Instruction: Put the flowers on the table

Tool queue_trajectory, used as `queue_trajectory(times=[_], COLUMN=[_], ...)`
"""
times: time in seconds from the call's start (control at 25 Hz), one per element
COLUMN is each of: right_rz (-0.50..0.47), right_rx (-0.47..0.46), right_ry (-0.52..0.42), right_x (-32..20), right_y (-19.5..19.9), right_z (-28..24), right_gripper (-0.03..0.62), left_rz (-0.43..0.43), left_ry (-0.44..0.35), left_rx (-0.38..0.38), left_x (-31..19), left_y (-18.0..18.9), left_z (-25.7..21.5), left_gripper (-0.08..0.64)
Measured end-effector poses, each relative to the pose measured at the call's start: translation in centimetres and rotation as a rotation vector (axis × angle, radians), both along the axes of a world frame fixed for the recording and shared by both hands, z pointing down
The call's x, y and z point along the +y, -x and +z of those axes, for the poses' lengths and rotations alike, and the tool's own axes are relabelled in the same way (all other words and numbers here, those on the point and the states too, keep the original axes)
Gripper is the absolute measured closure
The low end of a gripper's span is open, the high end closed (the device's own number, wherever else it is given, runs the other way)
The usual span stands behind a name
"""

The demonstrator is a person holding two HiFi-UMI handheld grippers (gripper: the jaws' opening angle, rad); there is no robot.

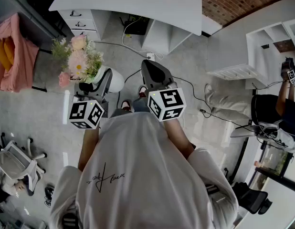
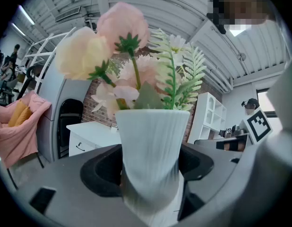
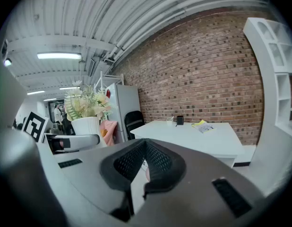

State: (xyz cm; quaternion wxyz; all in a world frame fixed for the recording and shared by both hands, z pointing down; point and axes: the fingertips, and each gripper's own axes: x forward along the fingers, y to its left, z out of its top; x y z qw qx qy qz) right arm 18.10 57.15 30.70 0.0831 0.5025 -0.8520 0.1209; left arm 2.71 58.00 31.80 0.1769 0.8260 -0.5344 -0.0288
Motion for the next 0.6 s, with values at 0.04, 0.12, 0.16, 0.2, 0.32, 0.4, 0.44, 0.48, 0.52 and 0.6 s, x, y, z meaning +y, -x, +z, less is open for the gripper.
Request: queue_trajectory(times=[0.04,0.12,0.16,0.2,0.32,0.4,0.44,0.48,0.52,0.6], right_rz=[-0.003,-0.004,-0.003,-0.004,-0.016,-0.022,-0.024,-0.027,-0.029,-0.033], right_rx=[0.000,-0.013,-0.025,-0.036,-0.046,-0.046,-0.049,-0.053,-0.059,-0.081], right_ry=[-0.002,0.002,0.008,0.014,0.017,0.015,0.018,0.022,0.027,0.035], right_x=[-0.3,-0.8,-1.0,-1.1,-2.0,-2.9,-3.4,-4.0,-4.7,-6.1], right_y=[0.1,0.4,0.5,0.6,0.8,0.7,0.6,0.5,0.5,0.4], right_z=[0.0,0.1,0.2,0.3,0.2,0.2,0.3,0.4,0.6,0.7], right_gripper=[0.569,0.569,0.569,0.569,0.569,0.569,0.569,0.569,0.569,0.568], left_rz=[-0.002,-0.008,-0.012,-0.017,-0.035,-0.047,-0.053,-0.059,-0.065,-0.077], left_ry=[-0.005,-0.014,-0.016,-0.016,-0.017,-0.018,-0.019,-0.020,-0.020,-0.016], left_rx=[-0.004,-0.010,-0.012,-0.012,-0.007,-0.006,-0.006,-0.007,-0.007,-0.007], left_x=[-0.3,-0.8,-0.9,-1.1,-2.0,-2.8,-3.2,-3.6,-4.1,-5.0], left_y=[0.1,0.5,0.7,0.9,1.6,2.0,2.2,2.4,2.5,2.7], left_z=[0.0,-0.1,-0.2,-0.3,-0.6,-0.7,-0.8,-0.8,-0.8,-0.9], left_gripper=[0.218,0.218,0.218,0.218,0.218,0.218,0.218,0.218,0.218,0.218])
